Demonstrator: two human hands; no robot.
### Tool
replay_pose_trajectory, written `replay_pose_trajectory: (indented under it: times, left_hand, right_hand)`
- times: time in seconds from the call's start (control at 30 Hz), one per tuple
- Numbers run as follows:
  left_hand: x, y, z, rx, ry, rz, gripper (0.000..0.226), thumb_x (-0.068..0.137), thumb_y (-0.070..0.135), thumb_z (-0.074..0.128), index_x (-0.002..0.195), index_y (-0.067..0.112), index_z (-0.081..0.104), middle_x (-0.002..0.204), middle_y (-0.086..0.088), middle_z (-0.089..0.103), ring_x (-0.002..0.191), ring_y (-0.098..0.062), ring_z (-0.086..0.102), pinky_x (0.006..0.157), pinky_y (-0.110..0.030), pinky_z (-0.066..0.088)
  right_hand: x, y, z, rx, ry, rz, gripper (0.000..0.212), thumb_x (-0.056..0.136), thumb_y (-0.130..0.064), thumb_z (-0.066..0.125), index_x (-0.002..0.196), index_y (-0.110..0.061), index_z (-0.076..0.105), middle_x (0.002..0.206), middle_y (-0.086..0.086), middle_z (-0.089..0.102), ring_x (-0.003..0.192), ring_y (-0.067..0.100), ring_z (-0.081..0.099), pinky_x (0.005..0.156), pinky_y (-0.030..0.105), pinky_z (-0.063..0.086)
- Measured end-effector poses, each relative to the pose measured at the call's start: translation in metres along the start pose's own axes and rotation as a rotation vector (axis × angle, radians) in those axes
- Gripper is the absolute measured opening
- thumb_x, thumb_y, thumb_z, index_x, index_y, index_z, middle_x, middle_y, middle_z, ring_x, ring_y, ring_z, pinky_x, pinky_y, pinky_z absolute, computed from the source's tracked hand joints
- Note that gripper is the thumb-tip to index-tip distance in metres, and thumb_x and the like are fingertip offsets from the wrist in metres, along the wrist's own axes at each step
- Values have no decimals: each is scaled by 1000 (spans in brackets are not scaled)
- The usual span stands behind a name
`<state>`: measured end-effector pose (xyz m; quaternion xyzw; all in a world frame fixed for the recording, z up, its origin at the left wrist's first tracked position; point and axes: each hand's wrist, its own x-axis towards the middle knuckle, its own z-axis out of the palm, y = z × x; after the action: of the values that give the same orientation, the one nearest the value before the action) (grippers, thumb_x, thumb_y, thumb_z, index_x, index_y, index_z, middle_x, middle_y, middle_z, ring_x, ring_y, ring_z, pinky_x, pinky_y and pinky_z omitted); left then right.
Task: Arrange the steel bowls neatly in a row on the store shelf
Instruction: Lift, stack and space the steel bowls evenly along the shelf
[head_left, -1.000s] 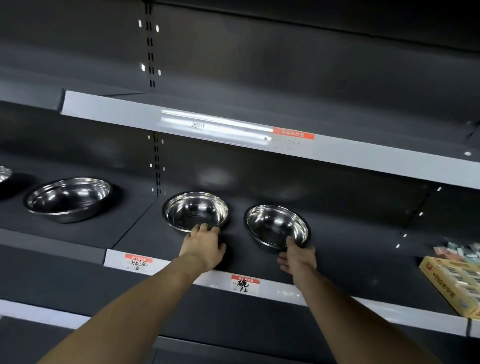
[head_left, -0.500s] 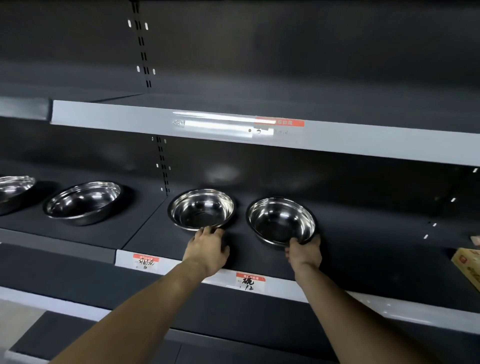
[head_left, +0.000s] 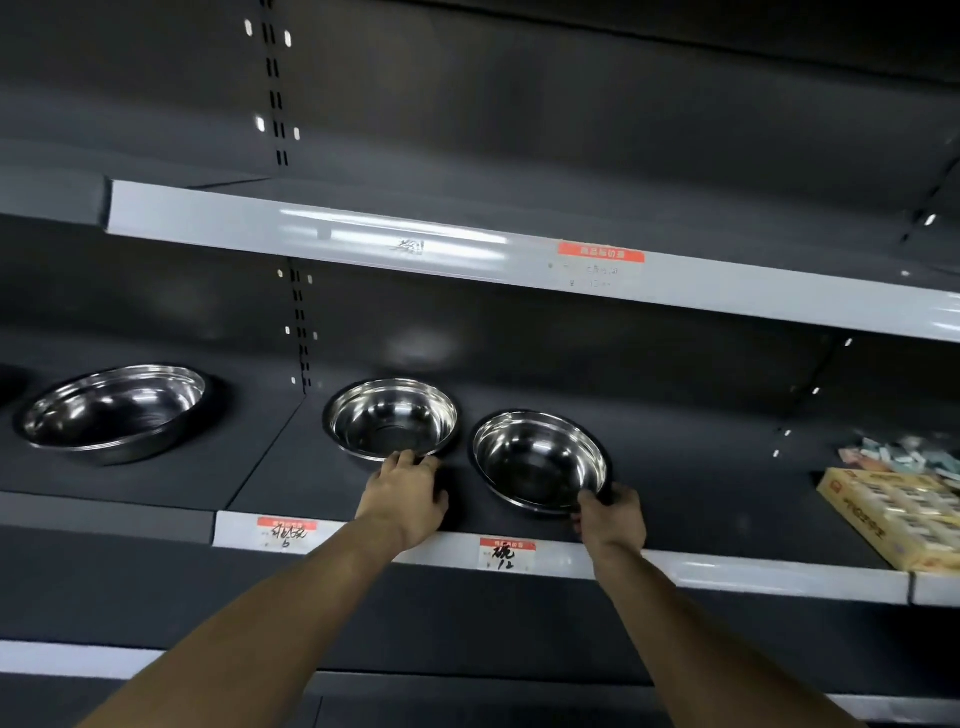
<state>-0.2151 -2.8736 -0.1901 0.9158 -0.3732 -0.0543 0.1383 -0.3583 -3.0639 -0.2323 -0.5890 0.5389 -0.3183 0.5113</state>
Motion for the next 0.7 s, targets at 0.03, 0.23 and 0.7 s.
replay_pose_trajectory:
  times: [0.03,0.23,0.7]
  left_hand:
    - [-1,-4,0,-3,-6,13,53,96,35,49,146,19,41,149,-7,39,142,-26,30,114,-39,35]
    - [-9,-20,1,27,-42,88,55,95,36,50,147,22,39,150,-6,37,142,-27,30,114,-40,32]
    - [-18,-25,-12,87,-48,105,55,95,36,49,147,22,39,150,-6,37,142,-28,30,116,-40,30]
  right_hand:
    - [-6,-1,-1,-28,18,-8,40,92,-18,62,131,-12,54,92,13,73,56,15,63,41,20,47]
    - [-24,-4,-11,-185,10,-35,37,93,-19,51,127,-13,64,104,17,72,89,32,64,92,48,54]
    - [-27,-7,-9,-239,22,-64,45,99,-16,40,141,-21,55,128,12,66,115,38,60,96,37,45]
